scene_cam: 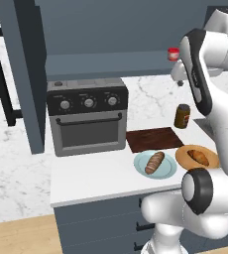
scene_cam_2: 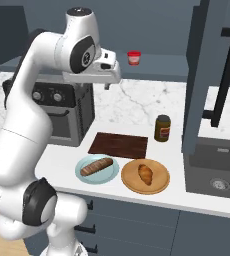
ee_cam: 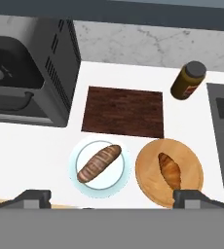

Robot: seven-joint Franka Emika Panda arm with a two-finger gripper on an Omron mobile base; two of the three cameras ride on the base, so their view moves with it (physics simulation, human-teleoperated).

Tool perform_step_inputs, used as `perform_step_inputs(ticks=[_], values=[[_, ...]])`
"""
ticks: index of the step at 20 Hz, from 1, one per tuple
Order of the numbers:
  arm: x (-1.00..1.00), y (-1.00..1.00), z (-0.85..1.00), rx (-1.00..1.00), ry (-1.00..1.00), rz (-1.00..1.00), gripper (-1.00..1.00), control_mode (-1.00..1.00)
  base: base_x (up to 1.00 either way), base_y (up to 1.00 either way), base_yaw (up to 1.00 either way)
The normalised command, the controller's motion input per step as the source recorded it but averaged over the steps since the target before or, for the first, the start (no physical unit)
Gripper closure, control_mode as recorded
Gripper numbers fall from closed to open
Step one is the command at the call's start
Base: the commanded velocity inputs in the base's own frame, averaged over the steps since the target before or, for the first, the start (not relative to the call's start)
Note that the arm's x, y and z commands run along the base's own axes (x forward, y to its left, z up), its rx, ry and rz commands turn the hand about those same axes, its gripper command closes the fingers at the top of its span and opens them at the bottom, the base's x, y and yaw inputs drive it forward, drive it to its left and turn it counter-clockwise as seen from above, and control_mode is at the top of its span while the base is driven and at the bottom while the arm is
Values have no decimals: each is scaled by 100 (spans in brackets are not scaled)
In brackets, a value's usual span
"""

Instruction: From the different types of pastries on the counter, select a croissant and place it on the cutting board. Then retrieve a jar of jam from the cabinet and place it alongside the croissant on the cutting board.

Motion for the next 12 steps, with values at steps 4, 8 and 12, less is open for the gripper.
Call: perform_step_inputs(ticks=[4,8,12], values=[[9,-10,40,0,-7,0,-100,-100,0,0,0],[18,-9,39,0,-7,0,-100,-100,0,0,0],[20,-12,33,0,-7,-1,-100,-100,0,0,0]])
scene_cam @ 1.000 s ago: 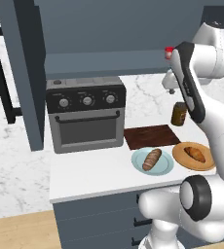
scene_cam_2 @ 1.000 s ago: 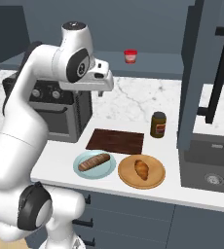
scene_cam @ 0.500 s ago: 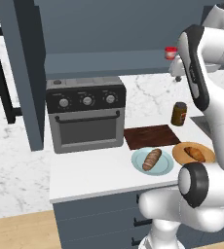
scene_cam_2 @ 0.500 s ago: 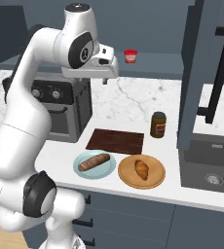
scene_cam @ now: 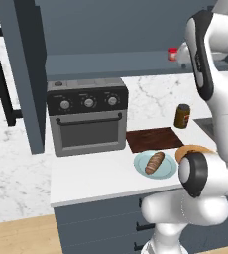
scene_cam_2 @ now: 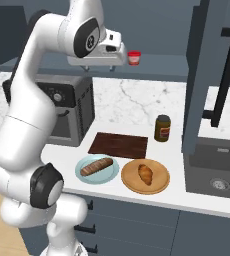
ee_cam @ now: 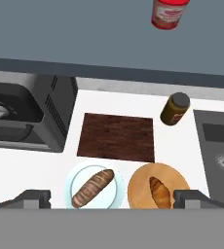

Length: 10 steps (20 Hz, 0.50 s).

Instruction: From the different types of pastries on the counter, select a croissant and place it on the cutting board. Then retrieve a jar of jam from the cabinet and place it alongside the croissant on the cutting board.

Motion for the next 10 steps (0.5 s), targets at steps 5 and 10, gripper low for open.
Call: perform_step_inputs(ticks=[5,10], values=[[23,-13,23,0,-4,-2,-100,-100,0,0,0],[23,-17,7,0,-2,-3,-100,-100,0,0,0]])
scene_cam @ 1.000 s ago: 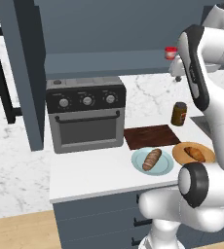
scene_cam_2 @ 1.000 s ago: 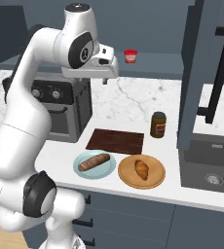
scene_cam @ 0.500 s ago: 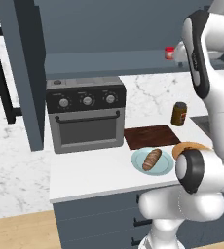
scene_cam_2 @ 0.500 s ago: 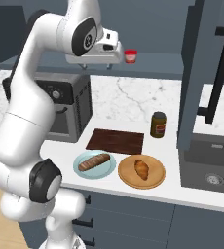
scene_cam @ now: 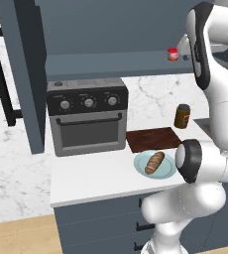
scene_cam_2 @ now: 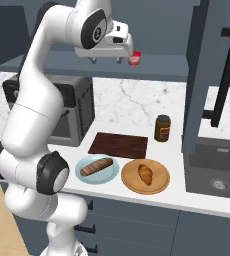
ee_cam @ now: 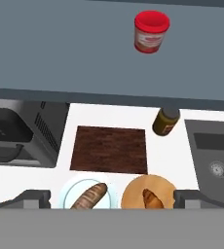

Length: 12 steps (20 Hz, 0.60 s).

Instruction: From the different types of pastries on the counter, select a croissant and place it on the cutting board. Then retrieve a jar of jam from the cabinet and place it alongside the croissant on the cutting board.

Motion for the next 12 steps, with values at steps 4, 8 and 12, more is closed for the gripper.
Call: perform_step_inputs(ticks=[4,8,12], values=[[26,-9,0,0,0,-2,-100,-100,0,0,0],[31,-3,0,0,-2,-1,-100,-100,0,0,0],[31,0,0,0,-1,-1,-100,-100,0,0,0]])
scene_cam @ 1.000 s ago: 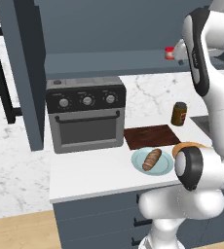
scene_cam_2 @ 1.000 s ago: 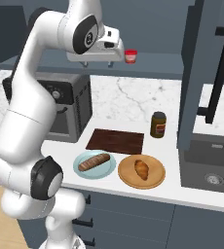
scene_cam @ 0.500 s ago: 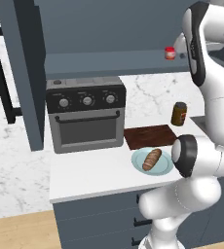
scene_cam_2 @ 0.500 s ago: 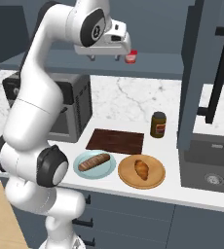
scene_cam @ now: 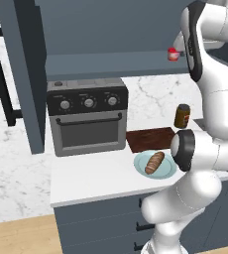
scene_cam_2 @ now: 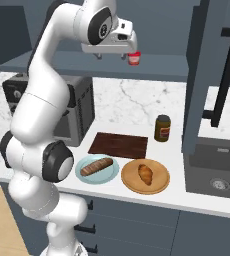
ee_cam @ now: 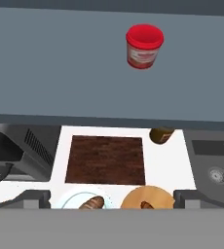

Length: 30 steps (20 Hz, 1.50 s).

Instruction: From the different types of pastries on the counter, select a croissant and place it on the cutting board. Then retrieve a jar of jam from the cabinet and place it alongside the croissant on the cutting board.

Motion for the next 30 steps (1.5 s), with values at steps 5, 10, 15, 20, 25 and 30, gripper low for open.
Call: perform_step_inputs(ticks=[5,10,15,20,25,30], values=[[30,0,0,0,0,-1,-100,-100,0,0,0],[28,-4,-8,0,0,-1,-100,-100,0,0,0],[17,-12,-18,0,0,-1,-100,-100,0,0,0],[15,-13,-19,0,-3,0,-100,-100,0,0,0],[18,-11,-13,0,-8,0,-100,-100,0,0,0],[26,-4,-7,0,-14,0,-100,-100,0,0,0]])
